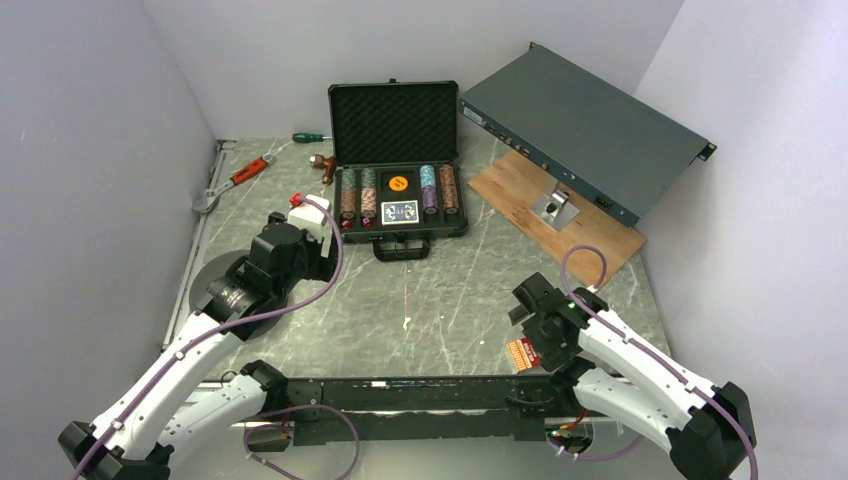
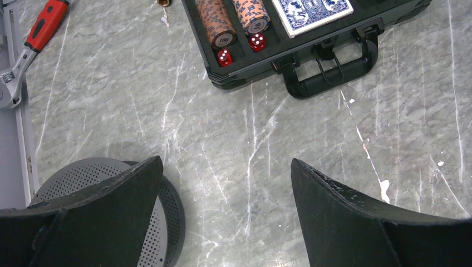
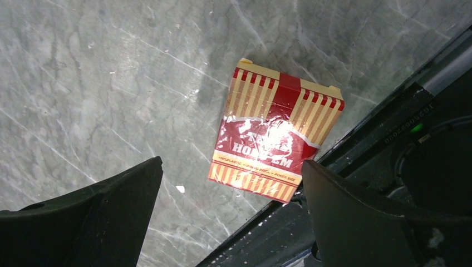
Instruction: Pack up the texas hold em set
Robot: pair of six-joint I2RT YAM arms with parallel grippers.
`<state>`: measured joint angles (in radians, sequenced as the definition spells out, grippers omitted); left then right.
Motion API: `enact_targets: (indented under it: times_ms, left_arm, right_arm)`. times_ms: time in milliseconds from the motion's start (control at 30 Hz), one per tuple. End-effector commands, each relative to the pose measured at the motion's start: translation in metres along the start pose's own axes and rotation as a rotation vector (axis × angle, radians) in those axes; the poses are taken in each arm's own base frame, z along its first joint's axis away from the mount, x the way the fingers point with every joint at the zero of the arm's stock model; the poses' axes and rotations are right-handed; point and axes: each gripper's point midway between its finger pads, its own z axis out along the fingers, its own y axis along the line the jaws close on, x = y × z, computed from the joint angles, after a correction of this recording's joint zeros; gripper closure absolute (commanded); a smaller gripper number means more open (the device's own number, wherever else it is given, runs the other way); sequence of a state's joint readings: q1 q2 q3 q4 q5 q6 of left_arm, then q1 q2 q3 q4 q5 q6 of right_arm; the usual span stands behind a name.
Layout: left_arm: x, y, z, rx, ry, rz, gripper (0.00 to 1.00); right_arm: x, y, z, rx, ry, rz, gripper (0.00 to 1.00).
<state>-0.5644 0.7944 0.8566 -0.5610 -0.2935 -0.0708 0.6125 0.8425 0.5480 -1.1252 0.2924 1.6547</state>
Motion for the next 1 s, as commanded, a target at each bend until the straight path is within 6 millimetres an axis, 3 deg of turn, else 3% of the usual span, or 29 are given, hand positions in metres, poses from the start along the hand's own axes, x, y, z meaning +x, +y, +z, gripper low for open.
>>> enact_targets:
  times_ms: [0,367,567,800,967]
  left_arm:
    - [-0.007,0.001,0.000,-0.003,-0.033,0.000,0.09]
    - [-0.007,0.000,0.000,0.004,-0.031,0.002,0.09]
    - [-0.007,0.000,0.001,0.005,-0.030,0.002,0.09]
    - [-0.006,-0.001,0.001,0.008,-0.028,0.003,0.09]
    - [-0.007,-0.001,0.001,0.010,-0.029,0.004,0.09]
  right_arm:
    - [0.008,-0.023,0.007,0.112,0.026,0.010,0.00]
    - [0.010,-0.028,0.015,0.209,0.021,-0.018,0.01]
    - [0.009,-0.026,0.019,0.179,0.010,0.000,0.18]
    - [-0.006,-0.009,0.021,0.101,-0.071,-0.034,0.32]
    - [-0.003,0.032,0.021,-0.034,-0.063,-0.212,0.39]
